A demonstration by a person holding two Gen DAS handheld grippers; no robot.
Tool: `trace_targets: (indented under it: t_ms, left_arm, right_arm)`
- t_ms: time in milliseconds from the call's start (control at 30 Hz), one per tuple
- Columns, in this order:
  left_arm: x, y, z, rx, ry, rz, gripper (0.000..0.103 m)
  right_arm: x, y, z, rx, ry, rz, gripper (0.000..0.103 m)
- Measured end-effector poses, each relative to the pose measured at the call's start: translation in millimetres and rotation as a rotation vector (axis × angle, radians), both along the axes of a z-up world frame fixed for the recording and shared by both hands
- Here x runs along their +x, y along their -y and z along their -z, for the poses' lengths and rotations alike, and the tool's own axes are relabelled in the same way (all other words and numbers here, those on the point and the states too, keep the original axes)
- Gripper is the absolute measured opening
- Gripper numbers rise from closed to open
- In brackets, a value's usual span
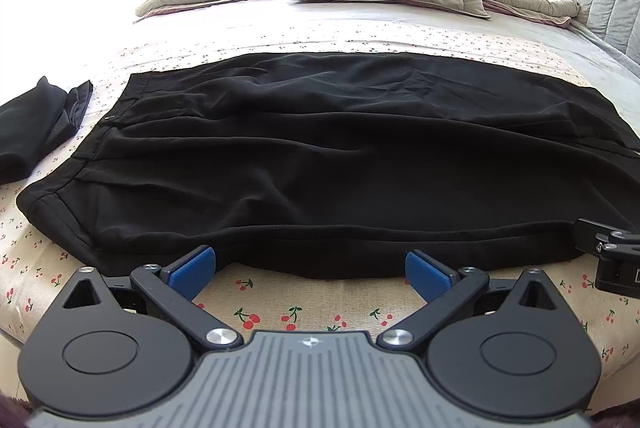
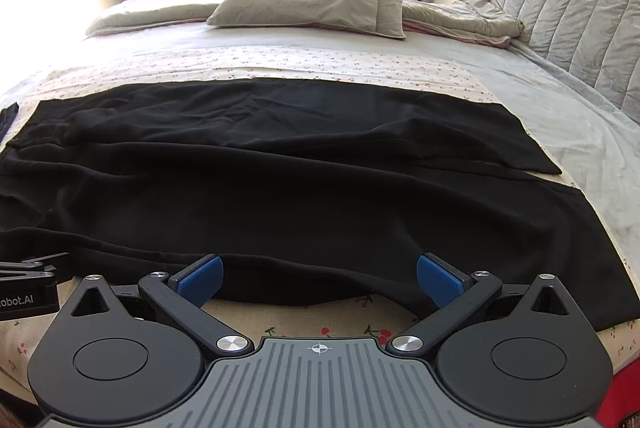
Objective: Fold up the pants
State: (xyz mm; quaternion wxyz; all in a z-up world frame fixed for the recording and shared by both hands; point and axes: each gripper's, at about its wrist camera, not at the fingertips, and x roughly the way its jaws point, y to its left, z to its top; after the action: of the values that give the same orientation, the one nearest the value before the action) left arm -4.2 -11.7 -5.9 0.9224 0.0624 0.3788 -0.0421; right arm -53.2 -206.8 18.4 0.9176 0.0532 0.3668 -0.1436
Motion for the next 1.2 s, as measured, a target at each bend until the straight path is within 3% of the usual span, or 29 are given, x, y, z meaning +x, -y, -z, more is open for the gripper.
trace_targets:
  t_ms: [1200]
  left_arm:
    - [0.8, -1.9, -0.1, 0.000, -0.003, -0.003, 0.103]
  right_arm:
    - [-1.2, 3.2, 5.2, -0.015, -0.007, 0.005, 0.103]
